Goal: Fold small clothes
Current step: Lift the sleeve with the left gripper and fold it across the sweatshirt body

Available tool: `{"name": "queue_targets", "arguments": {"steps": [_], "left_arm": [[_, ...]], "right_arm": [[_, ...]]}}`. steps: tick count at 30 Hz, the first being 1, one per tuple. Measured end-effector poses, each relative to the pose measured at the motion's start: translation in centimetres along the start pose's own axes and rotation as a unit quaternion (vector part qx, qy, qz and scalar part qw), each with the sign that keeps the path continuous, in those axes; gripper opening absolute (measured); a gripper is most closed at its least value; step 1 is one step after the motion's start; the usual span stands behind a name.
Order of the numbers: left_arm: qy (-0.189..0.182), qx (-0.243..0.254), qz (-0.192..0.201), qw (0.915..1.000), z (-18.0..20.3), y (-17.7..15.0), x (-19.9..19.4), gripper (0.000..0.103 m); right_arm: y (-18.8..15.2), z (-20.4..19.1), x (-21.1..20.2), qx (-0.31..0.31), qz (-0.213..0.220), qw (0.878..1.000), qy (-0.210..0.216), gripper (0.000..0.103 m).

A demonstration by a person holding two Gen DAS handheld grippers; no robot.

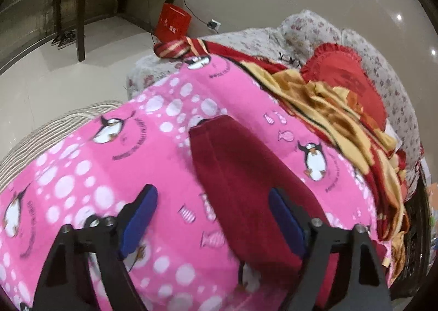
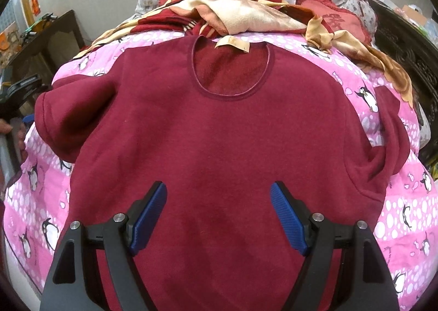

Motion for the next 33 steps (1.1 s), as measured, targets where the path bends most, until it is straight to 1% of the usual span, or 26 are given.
{"name": "queue_targets", "arguments": {"steps": [3, 5, 6, 7, 8, 9, 12, 16, 20, 22, 25, 28, 30, 31, 32, 33], "left_arm": [[0.010, 0.022, -0.003, 0.9997, 0.5, 0.3, 1.4, 0.059], [0.000, 0.036, 0.000, 0.9993, 1.0, 0.5, 1.9, 0.033], [-0.010, 0.036, 0.000, 0.9993, 1.1, 0.5, 2.0, 0.027], [-0.013, 0.031, -0.003, 0.9994, 0.9, 0.6, 1.8, 0.018], [-0.021, 0.029, -0.003, 0.9994, 0.9, 0.7, 1.4, 0.016], [-0.028, 0.029, 0.000, 0.9992, 1.0, 1.0, 0.7, 0.015], [-0.039, 0.053, 0.038, 0.9971, 1.7, 2.8, -3.0, 0.013], [-0.060, 0.078, 0.087, 0.9913, 3.3, 5.7, -9.4, 0.013], [-0.092, 0.117, 0.123, 0.9812, 7.3, 7.3, -15.2, 0.013], [-0.120, 0.145, 0.138, 0.9724, 10.5, 7.2, -18.4, 0.013], [-0.161, 0.193, 0.155, 0.9555, 15.6, 6.0, -22.1, 0.013], [-0.207, 0.244, 0.153, 0.9351, 21.6, 2.9, -24.6, 0.013], [-0.231, 0.270, 0.141, 0.9241, 24.8, 0.3, -25.0, 0.013], [-0.248, 0.284, 0.127, 0.9174, 26.8, -1.7, -24.8, 0.013], [-0.263, 0.293, 0.111, 0.9125, 28.5, -3.6, -24.2, 0.013], [-0.271, 0.300, 0.098, 0.9095, 29.8, -5.3, -23.7, 0.013]], "right_arm": [[0.0, 0.1, 0.2, -0.003, -0.001, 1.000, -0.004, 0.093], [0.0, 0.3, 0.3, -0.003, -0.001, 1.000, -0.006, 0.093], [0.0, 0.4, 0.3, -0.002, 0.000, 1.000, -0.008, 0.093], [0.0, 0.5, 0.4, 0.000, -0.001, 1.000, -0.008, 0.093], [0.0, 0.7, 0.5, 0.003, -0.002, 1.000, -0.007, 0.093], [0.0, 0.9, 0.5, 0.005, -0.003, 1.000, -0.008, 0.093], [-0.1, 1.1, 0.5, 0.011, -0.002, 1.000, -0.005, 0.093], [-0.2, 1.3, 0.6, 0.018, -0.002, 1.000, -0.003, 0.093], [-0.2, 1.4, 0.3, 0.026, 0.001, 1.000, 0.006, 0.093], [-0.1, 1.6, 0.0, 0.028, 0.006, 1.000, 0.006, 0.093], [0.1, 2.4, -0.6, 0.037, 0.012, 0.999, 0.005, 0.093], [0.5, 4.1, -1.4, 0.058, 0.020, 0.998, 0.004, 0.093], [0.7, 5.6, -2.0, 0.076, 0.026, 0.997, 0.001, 0.093], [0.8, 6.4, -2.3, 0.085, 0.029, 0.996, 0.000, 0.093], [0.8, 7.1, -2.5, 0.093, 0.032, 0.995, -0.002, 0.093], [0.9, 8.0, -2.7, 0.104, 0.034, 0.994, -0.003, 0.093]]}}
Point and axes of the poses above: each gripper's, at about its wrist camera, not at the fingertips, and x roughly the way its jaws point, z to its right, y to its top, the point moved 10 cm from there along x, roughly the way its jaws point, and after that the axes turned 11 degrees about x, right-handed, at the moved point
